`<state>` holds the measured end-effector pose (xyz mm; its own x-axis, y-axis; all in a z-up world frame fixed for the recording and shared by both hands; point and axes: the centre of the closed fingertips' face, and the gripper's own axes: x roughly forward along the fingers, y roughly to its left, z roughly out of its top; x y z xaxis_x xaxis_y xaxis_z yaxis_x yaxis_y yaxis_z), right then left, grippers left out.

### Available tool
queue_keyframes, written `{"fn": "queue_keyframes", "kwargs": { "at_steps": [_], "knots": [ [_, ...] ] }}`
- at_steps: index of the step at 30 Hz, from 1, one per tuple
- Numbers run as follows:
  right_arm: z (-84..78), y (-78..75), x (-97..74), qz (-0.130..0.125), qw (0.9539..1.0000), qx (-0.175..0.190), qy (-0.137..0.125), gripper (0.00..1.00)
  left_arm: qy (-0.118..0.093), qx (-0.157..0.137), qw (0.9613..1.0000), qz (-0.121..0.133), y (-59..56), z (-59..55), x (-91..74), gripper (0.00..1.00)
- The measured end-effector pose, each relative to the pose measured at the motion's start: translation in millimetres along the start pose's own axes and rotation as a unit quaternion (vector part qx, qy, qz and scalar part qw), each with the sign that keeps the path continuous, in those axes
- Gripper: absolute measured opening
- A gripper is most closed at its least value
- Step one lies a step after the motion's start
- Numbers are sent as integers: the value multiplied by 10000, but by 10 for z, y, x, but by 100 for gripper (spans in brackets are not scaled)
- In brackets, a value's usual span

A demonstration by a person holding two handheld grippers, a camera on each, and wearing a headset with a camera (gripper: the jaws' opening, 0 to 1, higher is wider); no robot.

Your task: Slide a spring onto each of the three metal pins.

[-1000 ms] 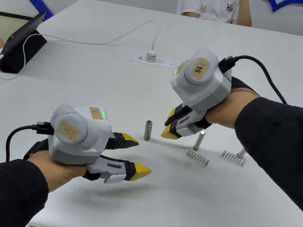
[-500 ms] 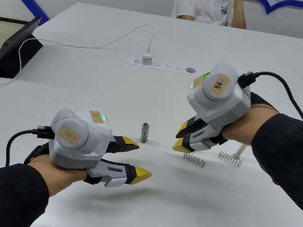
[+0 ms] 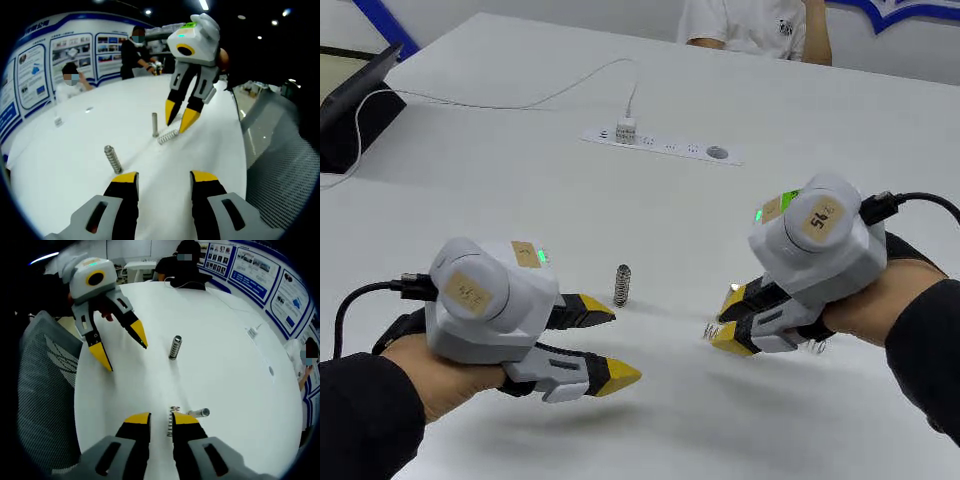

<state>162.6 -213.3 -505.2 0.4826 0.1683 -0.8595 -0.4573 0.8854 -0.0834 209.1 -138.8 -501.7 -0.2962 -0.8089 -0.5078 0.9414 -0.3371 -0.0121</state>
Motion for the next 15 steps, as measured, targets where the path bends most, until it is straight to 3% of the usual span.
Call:
{"fn": "queue_keyframes", "kwargs": {
  "at_steps": [15],
  "knots": [
    [-330, -103, 72, -62, 9992, 312, 220, 18, 39, 18, 10000, -13, -2, -8, 18, 41]
  ]
}}
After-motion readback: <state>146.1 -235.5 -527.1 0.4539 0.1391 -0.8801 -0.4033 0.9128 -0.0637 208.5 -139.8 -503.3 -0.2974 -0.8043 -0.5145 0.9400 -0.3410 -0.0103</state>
